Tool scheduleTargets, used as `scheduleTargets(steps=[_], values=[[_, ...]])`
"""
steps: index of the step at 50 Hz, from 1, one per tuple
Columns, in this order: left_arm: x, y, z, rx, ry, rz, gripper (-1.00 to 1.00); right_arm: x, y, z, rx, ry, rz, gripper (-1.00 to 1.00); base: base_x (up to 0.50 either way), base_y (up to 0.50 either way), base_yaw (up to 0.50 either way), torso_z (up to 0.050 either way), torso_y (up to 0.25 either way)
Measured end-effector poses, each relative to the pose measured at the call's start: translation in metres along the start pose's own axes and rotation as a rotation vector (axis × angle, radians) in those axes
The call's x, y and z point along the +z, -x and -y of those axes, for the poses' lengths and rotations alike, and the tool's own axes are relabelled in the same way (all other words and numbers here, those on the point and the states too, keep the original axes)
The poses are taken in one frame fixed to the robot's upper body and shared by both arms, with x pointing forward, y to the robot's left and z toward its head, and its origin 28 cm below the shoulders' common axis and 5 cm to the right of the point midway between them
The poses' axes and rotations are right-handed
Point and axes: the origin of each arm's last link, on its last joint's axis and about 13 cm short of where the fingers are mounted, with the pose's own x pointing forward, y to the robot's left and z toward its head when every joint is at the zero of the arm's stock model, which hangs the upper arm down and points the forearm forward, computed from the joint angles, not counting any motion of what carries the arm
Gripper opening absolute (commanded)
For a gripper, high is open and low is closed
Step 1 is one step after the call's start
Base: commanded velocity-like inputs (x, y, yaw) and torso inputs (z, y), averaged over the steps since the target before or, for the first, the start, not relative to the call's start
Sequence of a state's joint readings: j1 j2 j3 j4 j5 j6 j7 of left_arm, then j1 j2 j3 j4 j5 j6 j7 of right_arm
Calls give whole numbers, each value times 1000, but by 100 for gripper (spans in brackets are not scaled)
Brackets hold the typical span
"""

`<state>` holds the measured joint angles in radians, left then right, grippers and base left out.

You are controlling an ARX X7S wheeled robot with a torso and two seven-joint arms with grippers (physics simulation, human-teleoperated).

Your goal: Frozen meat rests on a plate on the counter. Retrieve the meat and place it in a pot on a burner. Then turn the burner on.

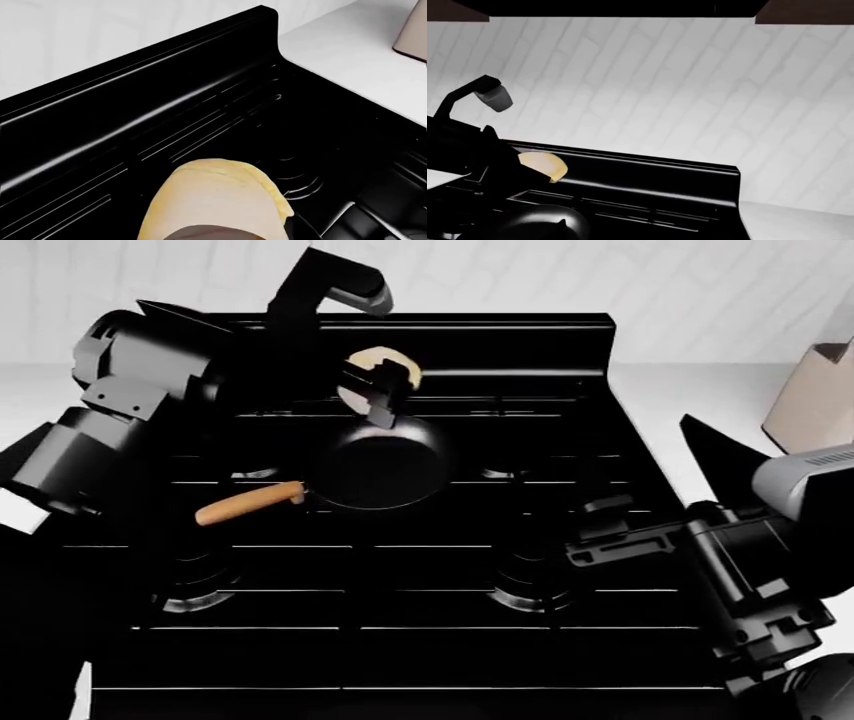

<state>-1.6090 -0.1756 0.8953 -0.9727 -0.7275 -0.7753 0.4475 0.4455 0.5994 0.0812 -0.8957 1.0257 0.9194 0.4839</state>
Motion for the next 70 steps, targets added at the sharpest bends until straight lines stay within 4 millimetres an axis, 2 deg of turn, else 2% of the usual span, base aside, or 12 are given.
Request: scheduleTargets(steps=[44, 70], values=[[-32, -17, 2, -7, -1, -111, -100, 2, 3, 2, -11, -6, 9, 100, 0, 0, 0, 0, 0], [-41, -22, 2, -15, 1, -136, -100, -1, -1, 1, -11, -7, 6, 100, 0, 0, 0, 0, 0]])
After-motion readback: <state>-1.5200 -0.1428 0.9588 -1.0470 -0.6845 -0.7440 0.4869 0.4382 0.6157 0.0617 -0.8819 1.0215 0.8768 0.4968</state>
